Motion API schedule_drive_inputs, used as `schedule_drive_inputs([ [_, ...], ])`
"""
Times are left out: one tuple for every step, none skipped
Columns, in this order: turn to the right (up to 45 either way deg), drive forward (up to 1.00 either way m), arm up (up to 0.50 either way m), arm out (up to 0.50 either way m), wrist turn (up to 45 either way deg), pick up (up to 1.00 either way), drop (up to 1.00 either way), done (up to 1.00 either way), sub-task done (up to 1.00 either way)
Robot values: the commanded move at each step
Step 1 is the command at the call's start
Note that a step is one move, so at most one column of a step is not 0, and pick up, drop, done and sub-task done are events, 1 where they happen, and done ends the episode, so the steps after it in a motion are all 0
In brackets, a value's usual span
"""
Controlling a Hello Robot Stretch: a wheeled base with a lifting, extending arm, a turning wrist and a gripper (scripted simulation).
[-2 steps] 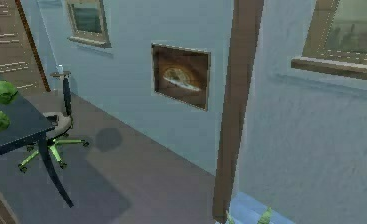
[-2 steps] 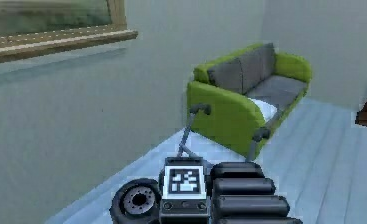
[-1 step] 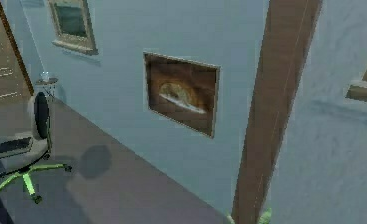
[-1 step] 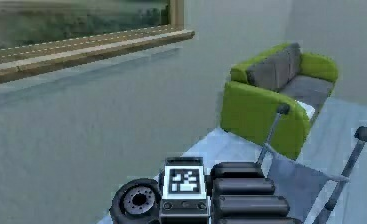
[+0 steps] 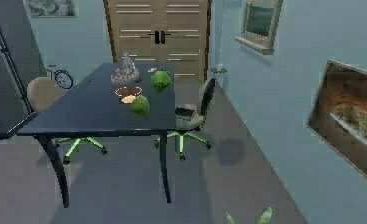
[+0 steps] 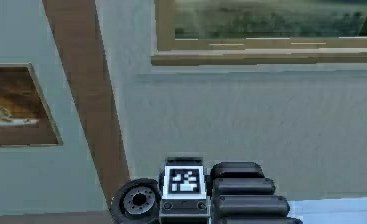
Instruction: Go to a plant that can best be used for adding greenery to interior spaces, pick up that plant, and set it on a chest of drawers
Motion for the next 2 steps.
schedule_drive_inputs([
  [-21.0,0.0,0.0,0.0,0.0,0.0,0.0,0.0,0.0],
  [0.0,0.35,0.0,0.0,0.0,0.0,0.0,0.0,0.0],
])
